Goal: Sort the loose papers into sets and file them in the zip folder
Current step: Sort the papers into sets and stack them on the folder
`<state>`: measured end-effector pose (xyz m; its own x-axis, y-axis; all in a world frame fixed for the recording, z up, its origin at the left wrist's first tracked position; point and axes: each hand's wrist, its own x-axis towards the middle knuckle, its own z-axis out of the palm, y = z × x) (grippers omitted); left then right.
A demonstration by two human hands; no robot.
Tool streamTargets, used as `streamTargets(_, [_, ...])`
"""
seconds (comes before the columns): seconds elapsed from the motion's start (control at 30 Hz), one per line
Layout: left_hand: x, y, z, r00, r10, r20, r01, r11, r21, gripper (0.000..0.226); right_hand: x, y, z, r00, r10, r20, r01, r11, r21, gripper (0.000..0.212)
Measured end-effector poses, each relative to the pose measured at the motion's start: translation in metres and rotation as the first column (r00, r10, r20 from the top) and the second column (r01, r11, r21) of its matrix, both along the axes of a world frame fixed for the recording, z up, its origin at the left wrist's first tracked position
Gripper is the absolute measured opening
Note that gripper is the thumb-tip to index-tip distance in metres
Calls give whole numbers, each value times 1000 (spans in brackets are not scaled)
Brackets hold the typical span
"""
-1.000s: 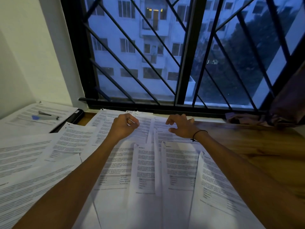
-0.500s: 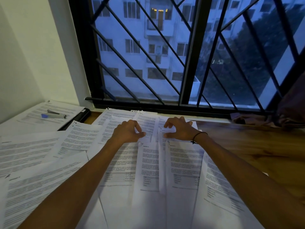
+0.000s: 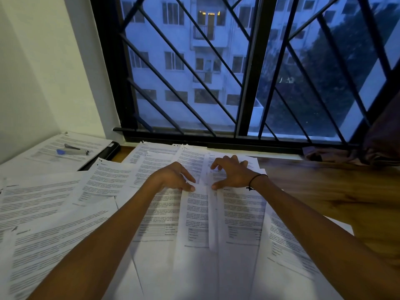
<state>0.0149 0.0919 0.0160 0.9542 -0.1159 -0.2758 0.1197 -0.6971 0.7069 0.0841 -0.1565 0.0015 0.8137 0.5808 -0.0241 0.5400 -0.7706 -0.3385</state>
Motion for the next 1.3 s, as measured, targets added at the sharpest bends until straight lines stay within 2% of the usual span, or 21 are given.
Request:
streamTargets(0.17, [1,9,2,1000,22,-11,-23,999,-43,22,0,-3,-1,1000,-2,-30,1,1000,-22,76])
streamTargets(0.43, [3,36,23,994,108,-5,-108,991,-75,18,4,-13,1,999,-10,-33,10,1000,-16,69])
streamTargets(0.63, [-1,53,42,975,221,-3,-218,958,-188,21,5,-12,8,999,-2,-36,0,998,-68,67])
streamTargets(0.8, [-3,68,56,918,382,104,-337,892,-301,28,6,-6,12,1000,9,-20,-11,990,-144,66])
streamTargets(0.9, [-1,79,58,890,416,186,-344,881,-324,32,4,2,18,1000,10,-16,-12,991,-136,71])
streamTargets(0.97, [-4,82,63,885,414,214,-326,878,-350,31,2,8,25,998,33,-59,-35,998,-46,64])
streamTargets(1.07, [-4,80,65,867,439,235,-326,857,-400,24,-1,15,35,971,137,-198,-92,971,221,47])
streamTargets(1.13, [-4,77,65,852,465,241,-337,839,-427,19,-8,17,45,938,168,-303,-52,933,356,52])
streamTargets(1.23, [2,75,58,824,507,254,-348,805,-480,21,-12,13,53,908,181,-377,33,867,497,60])
streamTargets(1.3, [3,69,56,806,538,246,-357,774,-523,21,-11,8,58,882,187,-433,115,805,582,50])
